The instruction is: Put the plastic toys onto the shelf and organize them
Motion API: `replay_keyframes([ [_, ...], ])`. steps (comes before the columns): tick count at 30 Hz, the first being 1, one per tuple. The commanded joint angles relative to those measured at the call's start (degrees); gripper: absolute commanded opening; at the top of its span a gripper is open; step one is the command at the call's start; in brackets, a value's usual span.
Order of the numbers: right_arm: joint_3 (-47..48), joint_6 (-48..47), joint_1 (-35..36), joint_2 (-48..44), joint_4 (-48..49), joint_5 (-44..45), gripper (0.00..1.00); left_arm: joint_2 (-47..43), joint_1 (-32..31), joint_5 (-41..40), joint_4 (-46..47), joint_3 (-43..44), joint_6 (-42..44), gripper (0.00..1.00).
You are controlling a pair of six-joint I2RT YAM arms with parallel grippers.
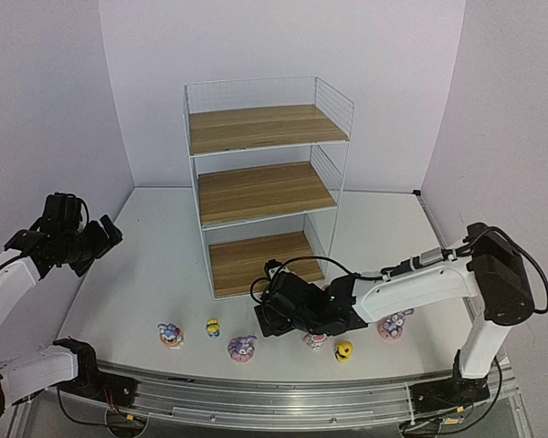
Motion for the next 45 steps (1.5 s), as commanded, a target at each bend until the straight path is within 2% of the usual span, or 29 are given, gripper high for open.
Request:
replay_keyframes([
  [1,2.2,1.0,0.0,2.4,2.1,3.3,0.86,0.1,0.3,-0.6,1.7,-0.3,1.1,1.0],
  [5,3.6,0.8,0.0,4.9,2.2,3.2,0.85,0.5,0.3,-0.8,1.8,-0.2,1.1,1.0],
  [10,5.1,0.6,0.1,6.9,2.6,2.9,0.75,0.5,0.3,-1.1,1.7,-0.3,1.1,1.0],
  [17,4.5,2.2,0.0,7.8,2.6,5.1,0.65,0.4,0.3,-0.9,1.7,-0.3,1.2,1.0],
  [23,3.8,2.9,0.0,7.2,2.6,5.6,0.44,0.4,0.3,-1.0,1.7,-0.3,1.2,1.0],
  [25,3.5,2.8,0.0,6.6,2.6,5.7,0.34,0.4,0.3,-1.1,1.7,-0.4,1.1,1.0],
  [28,2.7,3.0,0.0,5.1,3.0,5.9,0.26,0.3,0.3,-1.1,1.6,-0.5,1.1,1.0],
  [33,0.8,1.1,-0.7,2.2,5.4,9.3,0.24,0.0,0.3,-1.4,1.5,-0.5,0.9,1.0],
  [39,-1.5,-0.9,-6.7,0.7,11.7,3.7,0.22,0.0,0.3,-0.9,1.3,-0.5,1.0,1.0],
  [45,-0.3,-5.0,-11.0,1.1,13.8,2.6,0.21,-0.1,0.3,0.5,2.1,-1.1,1.5,1.0],
])
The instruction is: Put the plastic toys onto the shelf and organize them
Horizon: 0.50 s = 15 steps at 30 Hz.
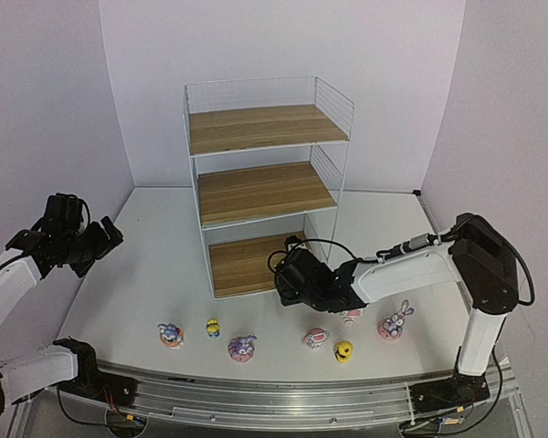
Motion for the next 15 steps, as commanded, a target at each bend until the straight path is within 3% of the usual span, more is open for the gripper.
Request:
replay_keyframes([
  [1,1.1,-3.8,-2.8,-1.9,4.6,-0.9,0.21,-0.6,0.3,0.6,2.1,-0.9,1.5,1.0],
  [15,4.7,-8.4,-6.5,2.6,7.6,0.2,0.22,0.5,0.3,2.2,3.1,-0.9,2.6,1.0],
])
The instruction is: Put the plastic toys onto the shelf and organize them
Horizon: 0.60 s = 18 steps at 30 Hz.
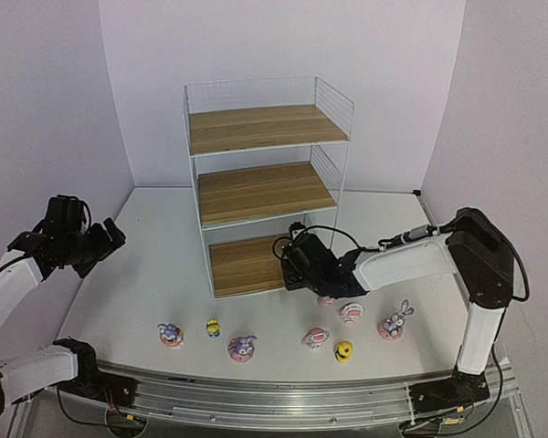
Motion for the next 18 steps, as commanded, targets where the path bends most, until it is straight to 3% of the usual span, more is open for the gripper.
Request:
replay_keyframes([
  [1,3.0,-2.3,-0.7,1.8,3.9,1.0,0.22,0.3,0.3,0.5,1.6,0.3,1.1,1.0],
  [18,3.9,-4.5,-1.9,4.1,5.5,3.3,0.25,-0.3,0.3,0.9,1.7,0.1,1.1,1.0],
])
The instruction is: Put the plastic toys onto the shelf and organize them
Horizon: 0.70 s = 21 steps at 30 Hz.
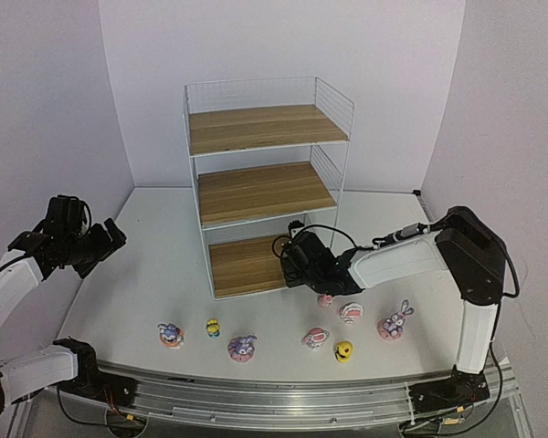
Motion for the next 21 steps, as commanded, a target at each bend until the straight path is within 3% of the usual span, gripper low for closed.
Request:
replay_keyframes([
  [1,2.6,-0.8,-0.3,1.2,3.4,2.4,0.26,-0.5,0.3,0.5,1.7,0.1,1.1,1.0],
  [21,2.5,-0.8,-1.2,3.4,4.2,3.0,0.36,-0.8,0.3,0.3,1.5,0.2,1.0,1.0],
])
